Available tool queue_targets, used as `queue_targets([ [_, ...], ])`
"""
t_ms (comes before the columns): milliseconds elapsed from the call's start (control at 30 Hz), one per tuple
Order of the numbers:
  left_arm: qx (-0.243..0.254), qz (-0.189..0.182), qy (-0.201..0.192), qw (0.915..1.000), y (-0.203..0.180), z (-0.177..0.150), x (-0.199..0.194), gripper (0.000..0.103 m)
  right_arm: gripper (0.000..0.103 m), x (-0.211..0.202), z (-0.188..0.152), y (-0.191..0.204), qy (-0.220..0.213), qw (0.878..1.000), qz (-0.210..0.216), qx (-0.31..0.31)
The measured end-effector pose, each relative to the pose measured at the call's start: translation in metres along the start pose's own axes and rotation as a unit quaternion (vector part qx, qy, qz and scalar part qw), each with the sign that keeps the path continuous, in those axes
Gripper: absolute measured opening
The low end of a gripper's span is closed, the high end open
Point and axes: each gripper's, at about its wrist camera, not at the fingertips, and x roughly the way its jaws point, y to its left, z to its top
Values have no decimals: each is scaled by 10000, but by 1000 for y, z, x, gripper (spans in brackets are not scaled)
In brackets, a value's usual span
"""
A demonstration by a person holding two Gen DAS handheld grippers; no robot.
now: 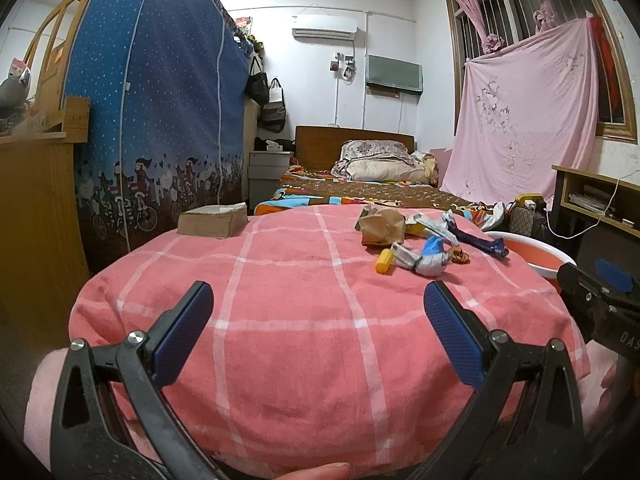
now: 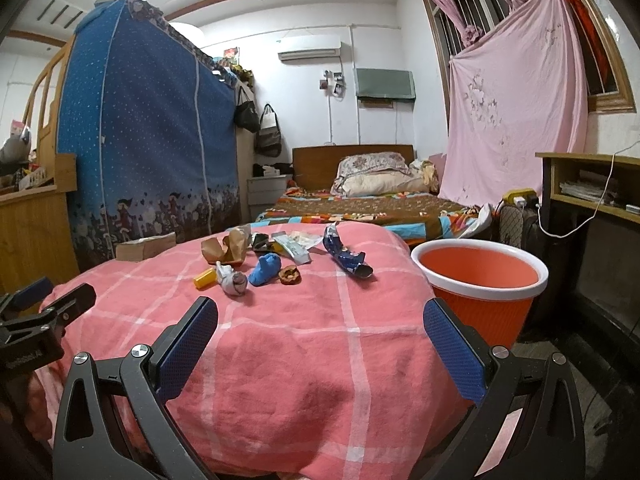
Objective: Collect trash
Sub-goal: 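Grasp the yellow cap with the left tool while the right tool grasps the blue wrapper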
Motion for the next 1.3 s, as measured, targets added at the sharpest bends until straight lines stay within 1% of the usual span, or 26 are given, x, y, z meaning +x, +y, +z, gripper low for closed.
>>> queue_targets([
  [167, 78, 34, -43, 10000, -2, 15, 10, 89, 103, 5, 12, -3, 17, 9999, -57, -139],
  [333, 140, -129, -47, 9998, -6, 35, 31, 89, 103, 17, 31, -8, -65, 9992, -72, -399],
  [500, 207, -277, -420, 9985, -14, 57, 47, 89, 103, 37, 58, -16, -315, 9977, -13, -592],
  [600, 281, -257, -690, 9969, -20, 68, 55, 89, 103, 53, 73, -20, -428, 9969, 40, -660],
  [700, 292, -301, -771, 9961, -23, 75, 65, 89, 103, 71, 85, -25, -435, 9966, 146, -687],
  [867, 425, -373, -793, 9952, -29, 80, 80, 88, 103, 104, 94, -28, -245, 9953, 407, -842],
  [933, 476, -396, -674, 9958, -34, 79, 86, 88, 103, 116, 93, -27, -71, 9948, 428, -926],
  [967, 490, -429, -549, 9964, -36, 78, 89, 88, 103, 123, 91, -27, 69, 9943, 460, -958],
  [1000, 485, -458, -335, 9972, -36, 76, 95, 87, 102, 130, 90, -27, 220, 9939, 473, -973],
  [1033, 486, -467, -221, 9975, -38, 73, 99, 87, 101, 135, 87, -27, 394, 9933, 482, -978],
  [1067, 482, -505, 2, 9976, -39, 70, 104, 85, 96, 142, 85, -28, 579, 9922, 514, -977],
  [1100, 465, -539, 207, 9972, -40, 67, 110, 82, 90, 149, 81, -28, 813, 9905, 559, -962],
  [1133, 446, -565, 409, 9966, -41, 63, 115, 80, 83, 153, 77, -29, 956, 9892, 579, -946],
  [1200, 370, -646, 852, 9936, -41, 56, 126, 68, 79, 162, 71, -31, 1271, 9858, 608, -915],
  [1233, 328, -680, 1034, 9918, -41, 53, 130, 66, 78, 165, 68, -32, 1420, 9838, 640, -886],
  [1267, 235, -743, 1306, 9884, -40, 49, 137, 61, 76, 169, 66, -35, 1540, 9822, 664, -851],
  [1300, 179, -764, 1449, 9863, -41, 44, 141, 57, 72, 172, 63, -36, 1682, 9801, 682, -806],
])
